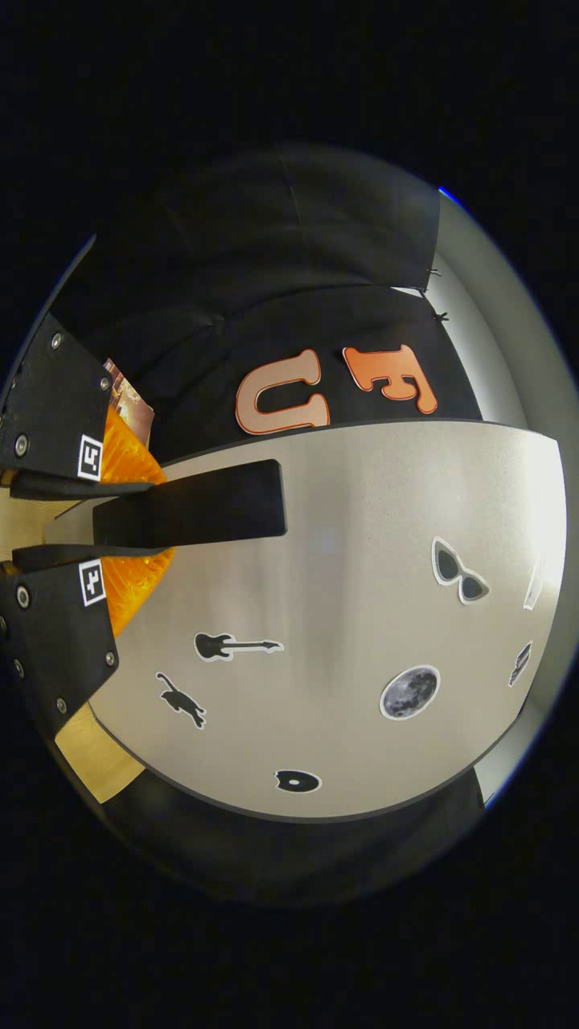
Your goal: Open the shoe cabinet door, grab the shoes and put them into the shoe cabinet, then close the shoe cabinet door.
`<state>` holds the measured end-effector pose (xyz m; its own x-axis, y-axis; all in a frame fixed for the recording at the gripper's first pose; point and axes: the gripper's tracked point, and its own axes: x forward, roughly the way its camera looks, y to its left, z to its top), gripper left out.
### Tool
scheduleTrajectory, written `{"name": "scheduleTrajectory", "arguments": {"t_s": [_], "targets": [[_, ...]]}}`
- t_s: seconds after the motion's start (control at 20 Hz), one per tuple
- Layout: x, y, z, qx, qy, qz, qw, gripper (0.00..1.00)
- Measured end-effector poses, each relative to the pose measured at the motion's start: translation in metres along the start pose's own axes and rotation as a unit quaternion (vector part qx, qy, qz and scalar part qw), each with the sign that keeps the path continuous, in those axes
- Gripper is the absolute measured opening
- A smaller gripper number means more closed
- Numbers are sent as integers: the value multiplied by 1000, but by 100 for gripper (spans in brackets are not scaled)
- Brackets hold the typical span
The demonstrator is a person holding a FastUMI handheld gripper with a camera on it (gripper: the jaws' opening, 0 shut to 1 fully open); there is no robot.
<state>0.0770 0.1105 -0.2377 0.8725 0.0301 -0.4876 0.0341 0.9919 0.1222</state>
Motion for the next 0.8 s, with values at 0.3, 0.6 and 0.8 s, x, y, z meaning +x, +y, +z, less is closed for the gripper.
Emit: {"name": "scheduleTrajectory", "arguments": {"t_s": [0.3, 0.6, 0.8], "targets": [[-42, -15, -6, 12, -9, -4, 1000, 21], [-67, -34, -8, 5, -14, -37, 999, 21], [-84, -50, -9, 8, -14, -53, 998, 19]]}}
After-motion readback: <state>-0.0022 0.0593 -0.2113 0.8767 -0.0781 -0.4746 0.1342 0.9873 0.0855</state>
